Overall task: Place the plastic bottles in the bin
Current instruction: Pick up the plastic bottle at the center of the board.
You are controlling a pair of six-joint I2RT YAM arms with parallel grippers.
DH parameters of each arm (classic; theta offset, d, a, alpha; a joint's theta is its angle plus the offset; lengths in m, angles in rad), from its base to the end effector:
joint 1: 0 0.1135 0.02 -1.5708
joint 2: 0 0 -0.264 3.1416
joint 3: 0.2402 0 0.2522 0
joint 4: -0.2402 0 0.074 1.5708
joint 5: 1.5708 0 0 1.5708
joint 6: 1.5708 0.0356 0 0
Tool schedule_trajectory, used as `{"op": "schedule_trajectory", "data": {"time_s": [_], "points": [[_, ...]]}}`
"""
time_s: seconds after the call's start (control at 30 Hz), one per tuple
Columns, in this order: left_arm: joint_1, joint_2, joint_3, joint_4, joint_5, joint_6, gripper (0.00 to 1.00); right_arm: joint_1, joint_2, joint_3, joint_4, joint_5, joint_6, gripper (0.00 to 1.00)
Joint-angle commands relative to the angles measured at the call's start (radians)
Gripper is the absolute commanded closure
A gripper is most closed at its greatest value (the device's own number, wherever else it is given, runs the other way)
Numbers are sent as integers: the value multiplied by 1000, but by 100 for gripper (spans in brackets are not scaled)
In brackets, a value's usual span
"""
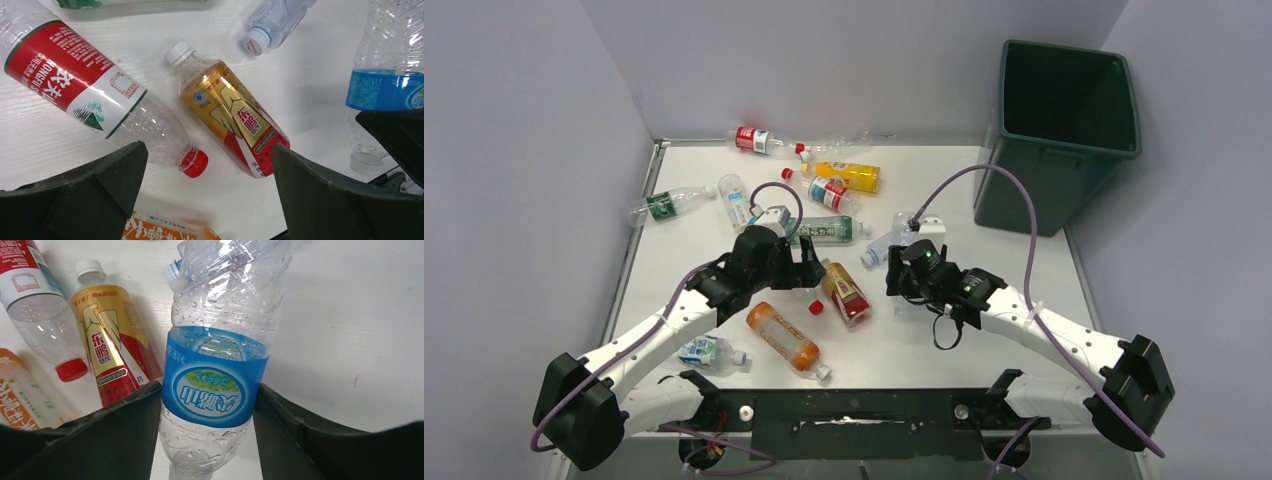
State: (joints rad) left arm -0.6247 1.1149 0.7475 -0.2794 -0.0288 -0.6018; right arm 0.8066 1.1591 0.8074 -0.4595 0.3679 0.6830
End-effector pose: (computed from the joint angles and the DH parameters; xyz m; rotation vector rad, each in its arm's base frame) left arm 0.1964 -0.1403 0.2525 0.0098 2.2944 -0.6305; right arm 0.1745 0.1636 0.2496 0.0288 2.3344 0.3115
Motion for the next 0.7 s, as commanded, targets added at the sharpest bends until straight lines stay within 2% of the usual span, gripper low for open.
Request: {"op": "schedule_trajectory", "data": {"time_s": [0.0, 0.67], "points": [[-7, -6, 31, 65, -5, -7, 2, 6, -41, 71, 2, 46, -36, 39], [-12, 5, 44, 66, -6, -3, 2, 6, -66, 148, 16, 41, -102, 38]]}}
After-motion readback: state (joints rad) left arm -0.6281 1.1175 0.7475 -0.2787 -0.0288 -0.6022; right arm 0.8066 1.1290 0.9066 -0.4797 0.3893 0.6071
